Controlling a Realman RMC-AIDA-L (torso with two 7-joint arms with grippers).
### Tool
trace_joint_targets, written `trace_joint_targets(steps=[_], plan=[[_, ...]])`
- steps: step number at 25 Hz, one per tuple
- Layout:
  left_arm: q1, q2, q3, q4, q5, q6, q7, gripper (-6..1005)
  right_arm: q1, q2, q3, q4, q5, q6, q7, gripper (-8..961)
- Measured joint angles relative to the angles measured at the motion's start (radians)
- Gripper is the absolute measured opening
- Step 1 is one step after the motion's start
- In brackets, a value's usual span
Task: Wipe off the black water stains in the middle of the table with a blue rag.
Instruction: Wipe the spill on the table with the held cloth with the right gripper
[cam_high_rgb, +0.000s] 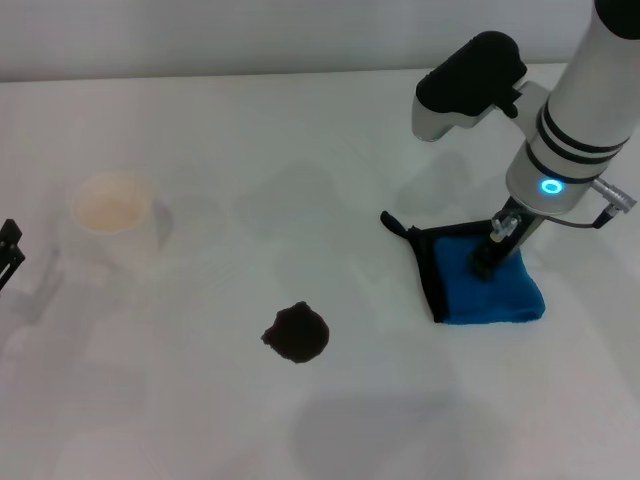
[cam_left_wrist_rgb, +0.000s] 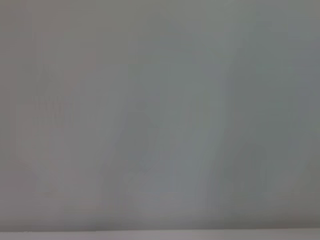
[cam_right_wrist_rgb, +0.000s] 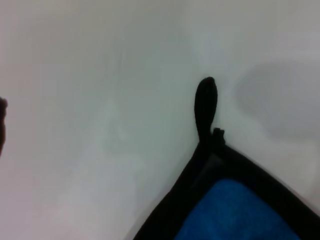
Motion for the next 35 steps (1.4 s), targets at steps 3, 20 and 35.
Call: trace_joint_targets(steps=[3, 20, 35], plan=[[0.000, 0.000, 0.000, 0.001, 0.000, 0.000, 0.000, 873, 0.011, 0.000, 0.000, 0.032, -0.005, 0.000, -0.001, 130], [-0.003, 0.002, 0.000, 0.001, 0.000, -0.007, 0.000, 873, 0.005, 0.004, -0.043, 0.015, 0.221, -0.066, -0.041, 30], [-0.009, 0.001, 0.000, 0.024, 0.000, -0.002, -0.005, 873, -0.061, 0.006, -0.168, 0.021, 0.556, -0.138, -0.152, 30]])
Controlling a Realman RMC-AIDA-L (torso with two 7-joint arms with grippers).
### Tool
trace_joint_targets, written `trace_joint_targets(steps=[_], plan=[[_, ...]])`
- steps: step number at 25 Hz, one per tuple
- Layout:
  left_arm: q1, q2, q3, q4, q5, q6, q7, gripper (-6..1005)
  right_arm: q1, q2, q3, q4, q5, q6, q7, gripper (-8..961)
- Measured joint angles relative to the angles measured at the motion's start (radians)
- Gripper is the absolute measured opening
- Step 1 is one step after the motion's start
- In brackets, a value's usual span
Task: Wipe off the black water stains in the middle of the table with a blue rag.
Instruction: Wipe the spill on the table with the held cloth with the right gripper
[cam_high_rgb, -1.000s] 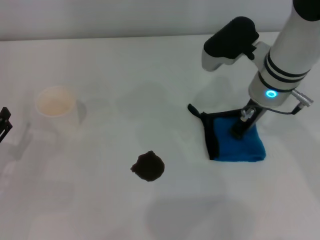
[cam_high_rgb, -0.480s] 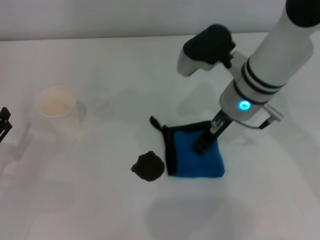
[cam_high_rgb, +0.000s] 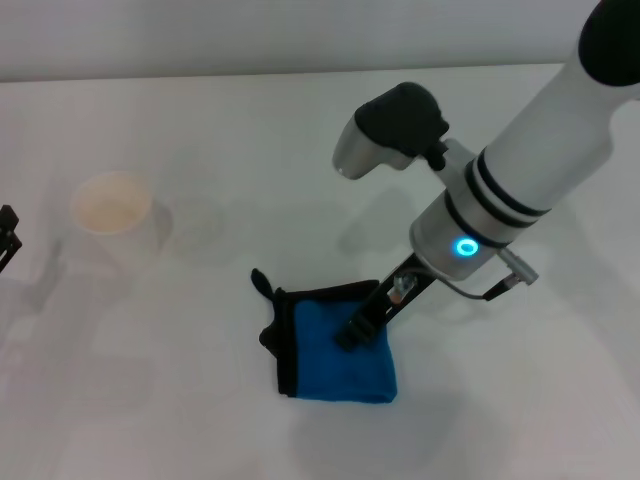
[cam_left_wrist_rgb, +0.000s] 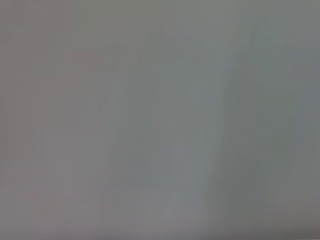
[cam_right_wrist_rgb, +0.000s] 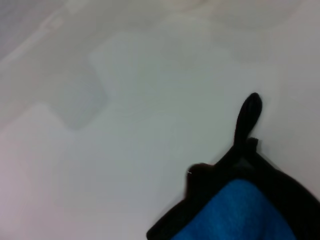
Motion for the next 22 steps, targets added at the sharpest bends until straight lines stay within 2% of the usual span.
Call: trace_joint_targets(steps=[8, 15, 22], plan=[[0.001, -0.001, 0.000, 0.002, 0.000, 0.001, -0.001, 874, 0.006, 0.000, -0.138, 0.001, 0.087, -0.131, -0.005, 31], [-0.007, 0.000, 0.000, 0.002, 0.000, 0.002, -0.001, 874, 0.009, 0.000, -0.195, 0.018, 0.122, -0.223, -0.005, 31], [-0.011, 0.001, 0.000, 0.002, 0.000, 0.003, -0.001, 874, 0.005, -0.001, -0.201, 0.028, 0.123, -0.298, -0.005, 31]])
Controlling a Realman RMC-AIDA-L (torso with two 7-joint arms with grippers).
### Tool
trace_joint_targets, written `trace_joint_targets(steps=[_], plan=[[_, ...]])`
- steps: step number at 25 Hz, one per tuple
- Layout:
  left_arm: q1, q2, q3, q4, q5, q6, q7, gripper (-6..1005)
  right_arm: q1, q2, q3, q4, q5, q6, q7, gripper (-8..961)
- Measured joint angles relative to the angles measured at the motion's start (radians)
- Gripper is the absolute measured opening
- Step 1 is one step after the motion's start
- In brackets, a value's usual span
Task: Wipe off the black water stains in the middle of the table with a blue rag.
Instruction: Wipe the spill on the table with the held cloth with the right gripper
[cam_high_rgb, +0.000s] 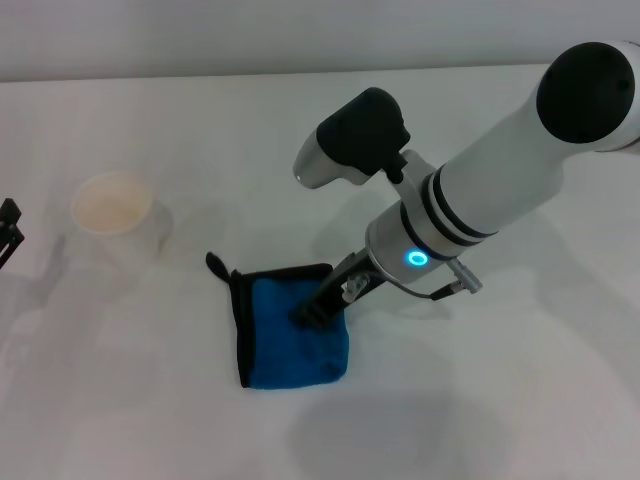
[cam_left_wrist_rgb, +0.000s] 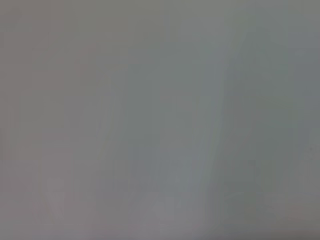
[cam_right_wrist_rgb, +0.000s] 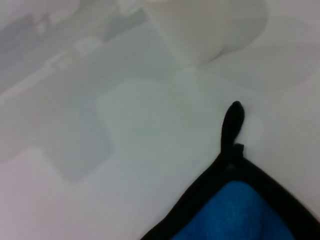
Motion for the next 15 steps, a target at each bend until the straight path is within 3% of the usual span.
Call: trace_joint_targets(steps=[8, 15], plan=[[-0.003, 0.000, 0.000, 0.002, 0.000, 0.000, 0.000, 873, 0.007, -0.006, 0.013, 0.059, -0.009, -0.091, 0.001, 31], [-0.011, 0.000, 0.000, 0.002, 0.000, -0.001, 0.000, 873, 0.003, -0.008, 0.057, 0.069, -0.034, -0.094, 0.001, 31]])
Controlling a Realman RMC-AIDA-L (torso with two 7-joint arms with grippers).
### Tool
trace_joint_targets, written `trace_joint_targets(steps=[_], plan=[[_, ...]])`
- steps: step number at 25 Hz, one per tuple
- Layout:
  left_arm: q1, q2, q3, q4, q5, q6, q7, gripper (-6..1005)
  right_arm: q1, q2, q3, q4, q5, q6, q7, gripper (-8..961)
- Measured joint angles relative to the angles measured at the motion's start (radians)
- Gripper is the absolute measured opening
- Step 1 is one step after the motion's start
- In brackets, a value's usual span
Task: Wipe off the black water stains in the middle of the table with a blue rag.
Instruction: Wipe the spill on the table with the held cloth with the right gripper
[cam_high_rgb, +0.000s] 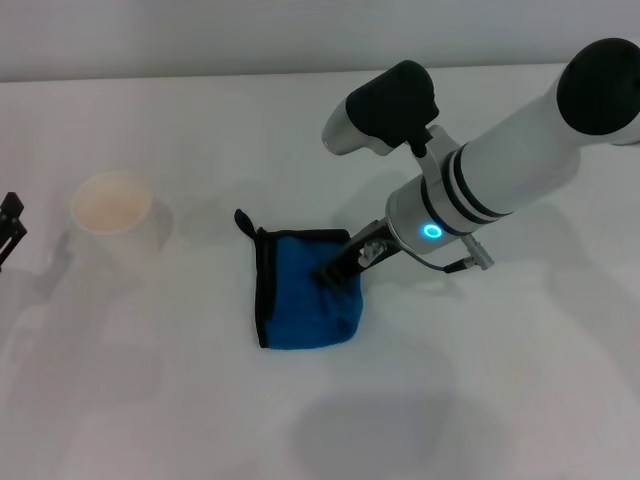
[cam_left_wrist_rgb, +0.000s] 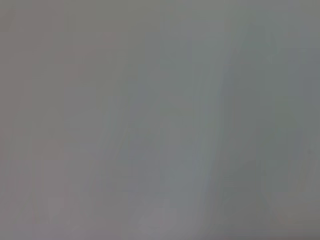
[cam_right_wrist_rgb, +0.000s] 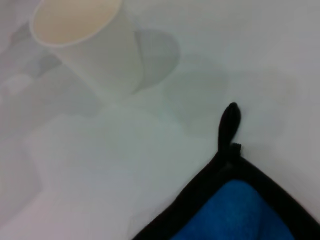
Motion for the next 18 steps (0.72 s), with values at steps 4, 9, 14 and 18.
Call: trace_joint_targets(steps=[4, 9, 14, 18], plan=[[-0.003, 0.000, 0.000, 0.000, 0.000, 0.000, 0.000, 873, 0.002, 0.002, 0.001, 0.002, 0.007, 0.054, -0.025, 31], [-0.006, 0.000, 0.000, 0.000, 0.000, -0.001, 0.000, 874, 0.001, 0.002, 0.005, 0.001, 0.018, 0.163, -0.055, 30], [-0.012, 0.000, 0.000, 0.001, 0.000, -0.001, 0.000, 874, 0.005, 0.005, 0.005, 0.000, 0.019, 0.267, -0.092, 25], [-0.013, 0.000, 0.000, 0.001, 0.000, -0.001, 0.000, 874, 0.005, 0.006, 0.005, -0.001, 0.020, 0.303, -0.109, 18]])
